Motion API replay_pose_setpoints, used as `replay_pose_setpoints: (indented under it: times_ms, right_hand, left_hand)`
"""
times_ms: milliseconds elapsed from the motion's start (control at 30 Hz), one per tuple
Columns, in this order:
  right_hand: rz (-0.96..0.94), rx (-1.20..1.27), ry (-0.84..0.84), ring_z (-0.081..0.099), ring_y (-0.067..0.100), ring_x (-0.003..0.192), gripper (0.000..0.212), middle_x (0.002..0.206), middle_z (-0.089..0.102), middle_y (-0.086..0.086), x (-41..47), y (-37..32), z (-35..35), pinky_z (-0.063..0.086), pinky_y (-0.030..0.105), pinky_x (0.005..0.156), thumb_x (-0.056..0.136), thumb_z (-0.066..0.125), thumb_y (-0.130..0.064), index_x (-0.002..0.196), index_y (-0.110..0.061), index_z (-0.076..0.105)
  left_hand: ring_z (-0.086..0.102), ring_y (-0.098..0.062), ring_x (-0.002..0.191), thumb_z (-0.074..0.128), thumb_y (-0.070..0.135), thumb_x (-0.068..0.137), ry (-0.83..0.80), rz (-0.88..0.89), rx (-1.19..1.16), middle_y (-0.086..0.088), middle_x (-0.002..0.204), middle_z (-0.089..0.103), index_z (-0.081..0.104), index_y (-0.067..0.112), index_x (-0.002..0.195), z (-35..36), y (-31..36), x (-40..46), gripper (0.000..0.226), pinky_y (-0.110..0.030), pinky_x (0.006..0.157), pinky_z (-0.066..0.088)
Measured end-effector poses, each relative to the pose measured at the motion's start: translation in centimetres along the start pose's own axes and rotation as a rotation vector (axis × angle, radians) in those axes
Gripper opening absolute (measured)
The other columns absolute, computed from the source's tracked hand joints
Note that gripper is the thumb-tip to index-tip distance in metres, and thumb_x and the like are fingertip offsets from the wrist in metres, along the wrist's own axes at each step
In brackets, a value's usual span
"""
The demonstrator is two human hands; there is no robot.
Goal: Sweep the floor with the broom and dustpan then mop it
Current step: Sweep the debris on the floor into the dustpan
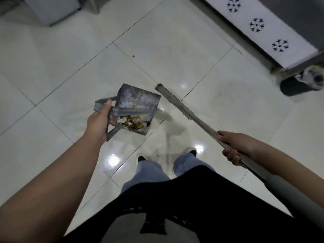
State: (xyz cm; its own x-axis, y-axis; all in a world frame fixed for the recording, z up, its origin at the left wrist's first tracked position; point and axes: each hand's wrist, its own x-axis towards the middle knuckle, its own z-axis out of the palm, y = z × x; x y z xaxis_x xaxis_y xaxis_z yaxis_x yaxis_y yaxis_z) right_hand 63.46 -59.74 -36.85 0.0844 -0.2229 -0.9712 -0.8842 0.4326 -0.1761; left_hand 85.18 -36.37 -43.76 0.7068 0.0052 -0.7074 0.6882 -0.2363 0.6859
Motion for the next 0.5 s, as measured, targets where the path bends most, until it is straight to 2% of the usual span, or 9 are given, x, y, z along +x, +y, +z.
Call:
replay_pose_setpoints:
  times_ms: [67,133,200,233,333,400,433,500]
  right_hand:
    - [0.031,0.104,-0.001,0.027,0.003,0.021,0.032,0.048,0.034,0.0,-0.2,1.4,-2.9,0.025,0.004,0.029,0.1,0.036,-0.021,0.125,-0.041,0.041]
    - [0.079,0.207,-0.005,0.027,0.003,0.02,0.021,0.038,0.035,-0.002,-0.4,3.0,-6.5,0.026,0.004,0.027,0.1,0.038,-0.025,0.117,-0.035,0.043]
    - [0.132,0.311,-0.045,0.027,0.003,0.019,0.007,0.034,0.033,-0.003,-0.3,4.9,-10.3,0.026,0.005,0.025,0.099,0.042,-0.03,0.104,-0.028,0.046]
    - [0.157,0.368,-0.073,0.027,0.004,0.019,0.007,0.034,0.032,-0.003,-0.1,6.0,-12.2,0.026,0.005,0.024,0.098,0.043,-0.032,0.096,-0.026,0.047]
    - [0.22,0.511,-0.111,0.028,0.005,0.017,0.032,0.031,0.031,-0.003,0.7,9.7,-18.5,0.027,0.006,0.023,0.097,0.042,-0.036,0.071,-0.018,0.041]
    - [0.238,0.584,-0.117,0.028,0.005,0.017,0.038,0.031,0.03,-0.003,1.0,12.2,-22.5,0.028,0.006,0.023,0.097,0.042,-0.038,0.066,-0.017,0.038]
    - [0.237,0.62,-0.112,0.028,0.005,0.018,0.037,0.032,0.03,-0.003,1.2,13.4,-24.4,0.028,0.006,0.023,0.098,0.042,-0.038,0.066,-0.018,0.039]
    - [0.229,0.69,-0.092,0.028,0.004,0.019,0.033,0.033,0.031,-0.003,1.6,15.6,-27.7,0.028,0.006,0.023,0.098,0.041,-0.037,0.07,-0.02,0.041]
  left_hand:
    - [0.054,-0.001,0.042,0.055,0.045,0.09,-0.036,0.016,0.029,0.006,0.042,0.052,0.051,0.021,0.071,2.1,0.2,-1.6,0.031,-0.013,0.029,0.038]
    - [0.047,-0.006,0.056,0.053,0.043,0.092,-0.079,0.02,0.072,0.0,0.06,0.045,0.051,0.02,0.072,4.7,-0.1,-3.0,0.03,-0.01,0.031,0.039]
    - [0.047,-0.006,0.057,0.051,0.04,0.093,-0.139,0.028,0.143,0.0,0.061,0.045,0.051,0.018,0.073,8.0,-0.2,-4.5,0.031,-0.008,0.031,0.037]
    - [0.051,-0.004,0.053,0.051,0.038,0.094,-0.182,0.036,0.174,0.002,0.056,0.051,0.051,0.017,0.073,9.9,-0.2,-5.3,0.03,-0.007,0.032,0.037]
    - [0.055,0.001,0.044,0.05,0.03,0.095,-0.301,0.072,0.296,0.011,0.044,0.056,0.052,0.018,0.077,16.4,-0.7,-8.0,0.022,-0.005,0.033,0.036]
    - [0.055,0.004,0.039,0.05,0.025,0.096,-0.352,0.124,0.399,0.014,0.038,0.055,0.051,0.018,0.076,21.0,-1.2,-9.7,0.021,-0.005,0.034,0.036]
    - [0.055,0.003,0.04,0.05,0.024,0.095,-0.37,0.142,0.433,0.013,0.039,0.055,0.051,0.018,0.075,23.3,-1.6,-10.2,0.022,-0.006,0.035,0.037]
    - [0.051,-0.003,0.053,0.053,0.029,0.094,-0.397,0.146,0.503,0.006,0.057,0.052,0.051,0.019,0.073,27.7,-2.4,-10.9,0.023,-0.012,0.043,0.041]
